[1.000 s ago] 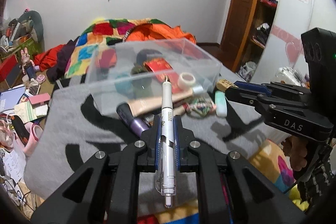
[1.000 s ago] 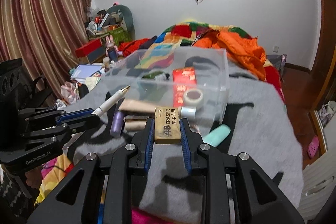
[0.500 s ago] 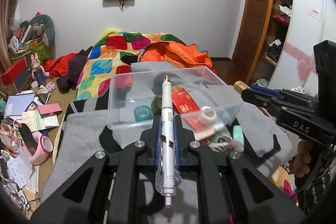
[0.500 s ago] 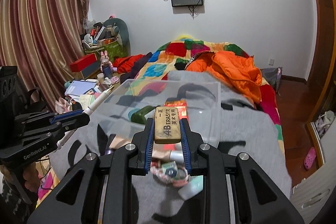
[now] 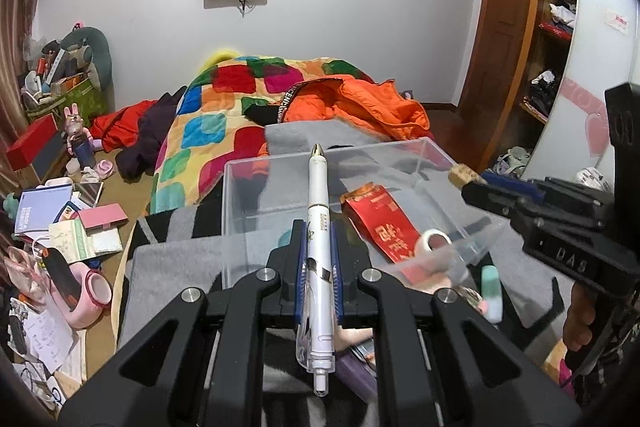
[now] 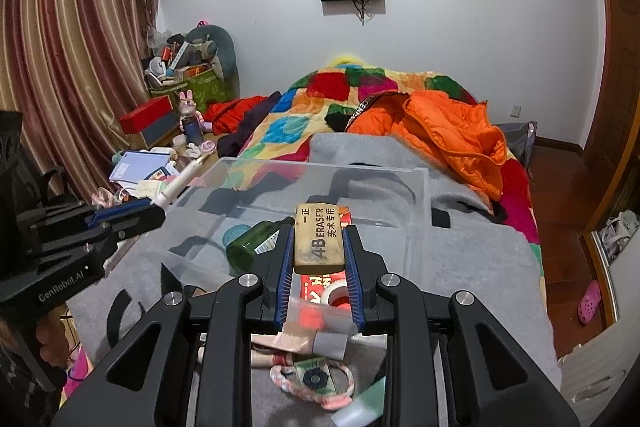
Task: Organize objects
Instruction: 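Drop the white pen into the box with the left tool while the right drops the eraser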
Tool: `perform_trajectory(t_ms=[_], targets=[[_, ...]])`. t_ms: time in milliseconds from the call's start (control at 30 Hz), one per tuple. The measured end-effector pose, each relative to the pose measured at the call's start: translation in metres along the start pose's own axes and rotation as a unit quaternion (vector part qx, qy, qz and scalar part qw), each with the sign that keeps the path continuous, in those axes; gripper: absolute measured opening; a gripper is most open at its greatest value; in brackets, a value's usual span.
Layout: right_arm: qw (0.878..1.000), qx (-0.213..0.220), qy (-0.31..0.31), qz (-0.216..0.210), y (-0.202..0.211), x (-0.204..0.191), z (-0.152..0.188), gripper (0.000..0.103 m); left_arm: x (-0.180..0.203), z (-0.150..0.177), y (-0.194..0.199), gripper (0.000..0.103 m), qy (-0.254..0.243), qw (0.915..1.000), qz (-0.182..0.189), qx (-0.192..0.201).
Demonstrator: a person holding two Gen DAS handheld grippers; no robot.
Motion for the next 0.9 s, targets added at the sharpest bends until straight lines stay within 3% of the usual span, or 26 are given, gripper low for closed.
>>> perform_trajectory(t_ms=[200,400,900], targets=[[1.000,-0.025,0.006,0.001,-0.026,-0.006,0.003,0.022,-0.011,-0.013,-0.013,0.010,0.007,0.9999,0.007,-0.007],[0.999,-0.052,0.010,0.001,-0.048,-0.008,0.007,0.022,-0.022,-0.015,-0.037,0.010,0.024,0.9984,0.033,-0.039],[0.996,-0.080,0.039,0.003,-0.075,-0.024,0.015,0.022,-0.034,-0.002,-0.082,0.010,0.024,0.9943,0.036,-0.097]])
Point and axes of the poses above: each gripper's, at about its wrist camera, not at the fingertips, and y roughly against the way its jaws point, x to its right, z to its underside, the point moved 5 cm from there along -y, roughly the way its jaws point, and after that the axes turned 15 degrees about z, right-handed, at the moved point
